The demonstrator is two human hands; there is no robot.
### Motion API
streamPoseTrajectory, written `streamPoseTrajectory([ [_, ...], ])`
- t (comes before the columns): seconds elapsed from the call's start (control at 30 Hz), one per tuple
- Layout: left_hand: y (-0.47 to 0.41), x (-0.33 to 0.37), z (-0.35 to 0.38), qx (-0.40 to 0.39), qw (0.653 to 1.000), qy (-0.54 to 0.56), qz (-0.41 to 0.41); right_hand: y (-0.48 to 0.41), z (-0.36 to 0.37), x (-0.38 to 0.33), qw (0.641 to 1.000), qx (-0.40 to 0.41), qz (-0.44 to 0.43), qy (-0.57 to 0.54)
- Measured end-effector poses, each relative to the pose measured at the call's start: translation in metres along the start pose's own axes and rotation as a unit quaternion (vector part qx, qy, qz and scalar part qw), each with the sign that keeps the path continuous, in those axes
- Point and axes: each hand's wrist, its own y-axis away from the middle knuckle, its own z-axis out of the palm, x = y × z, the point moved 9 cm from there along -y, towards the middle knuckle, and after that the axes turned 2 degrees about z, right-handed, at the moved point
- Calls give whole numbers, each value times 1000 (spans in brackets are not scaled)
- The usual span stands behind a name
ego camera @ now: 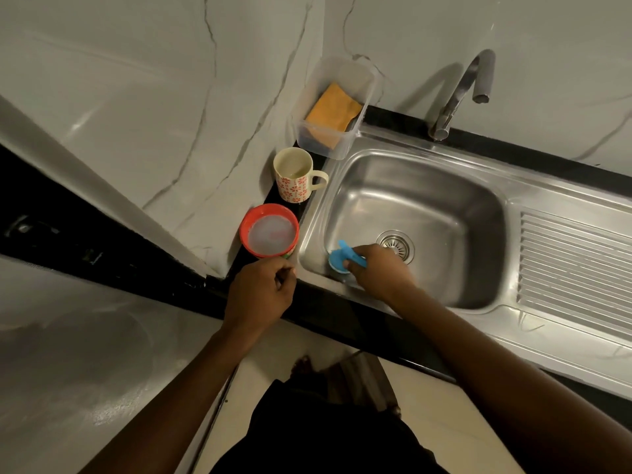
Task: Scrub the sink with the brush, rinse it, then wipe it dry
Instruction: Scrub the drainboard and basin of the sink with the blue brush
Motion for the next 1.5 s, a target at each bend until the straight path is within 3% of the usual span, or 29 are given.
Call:
streamPoseTrajectory([
  [0.1, -3, 9, 6, -12, 1000, 0, 8, 6, 25, -44, 998, -19, -40, -46],
  [0.17, -4, 12, 7, -10, 1000, 0, 10, 16, 29, -45, 998, -34, -57, -19],
  [0.4, -5, 13, 14, -5, 1000, 13, 1, 22, -23, 57, 998, -41, 25, 47],
  [0.6, -10, 29, 32, -26, 1000, 7, 6, 22, 10, 7, 1000, -21, -16, 4],
  [0.83, -11, 37, 37, -25, 999, 22, 8, 49, -42, 122, 996, -28, 71, 36],
  [1.1, -14, 64, 50, -25, 999, 21, 32, 44, -7, 50, 1000, -9, -15, -23],
  [1.33, -13, 72, 57, -28, 999, 19, 37, 77, -58, 165, 997, 6, 69, 27],
  [1.5, -11, 91, 72, -41, 997, 26, 52, 66, -32, 108, 1000, 11, 21, -10],
])
